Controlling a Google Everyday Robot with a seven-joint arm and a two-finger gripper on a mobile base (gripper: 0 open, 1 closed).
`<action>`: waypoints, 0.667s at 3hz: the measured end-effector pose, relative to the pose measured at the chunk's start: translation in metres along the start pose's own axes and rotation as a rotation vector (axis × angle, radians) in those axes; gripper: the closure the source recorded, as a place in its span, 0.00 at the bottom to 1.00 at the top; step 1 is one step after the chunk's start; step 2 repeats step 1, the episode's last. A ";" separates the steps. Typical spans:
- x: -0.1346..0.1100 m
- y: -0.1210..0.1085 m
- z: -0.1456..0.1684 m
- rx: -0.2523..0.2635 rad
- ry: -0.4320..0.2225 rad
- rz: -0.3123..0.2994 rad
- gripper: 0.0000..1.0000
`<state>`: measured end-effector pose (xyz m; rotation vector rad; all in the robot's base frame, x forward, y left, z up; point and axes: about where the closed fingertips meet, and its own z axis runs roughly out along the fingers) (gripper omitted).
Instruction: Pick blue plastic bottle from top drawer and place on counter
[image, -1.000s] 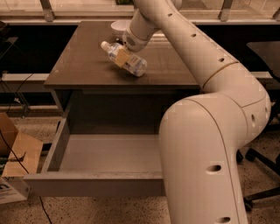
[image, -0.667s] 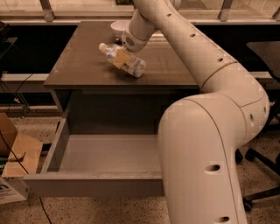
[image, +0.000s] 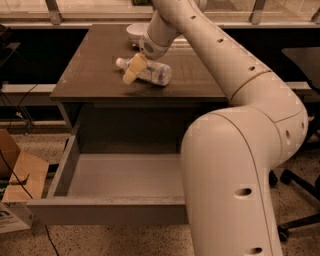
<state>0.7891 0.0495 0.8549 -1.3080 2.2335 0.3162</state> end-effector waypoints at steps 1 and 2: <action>0.000 0.000 0.000 0.000 0.000 0.000 0.00; 0.000 0.000 0.000 0.000 0.000 0.000 0.00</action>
Offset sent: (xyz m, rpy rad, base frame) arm 0.0000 0.0000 0.0000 0.0000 0.0000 0.0000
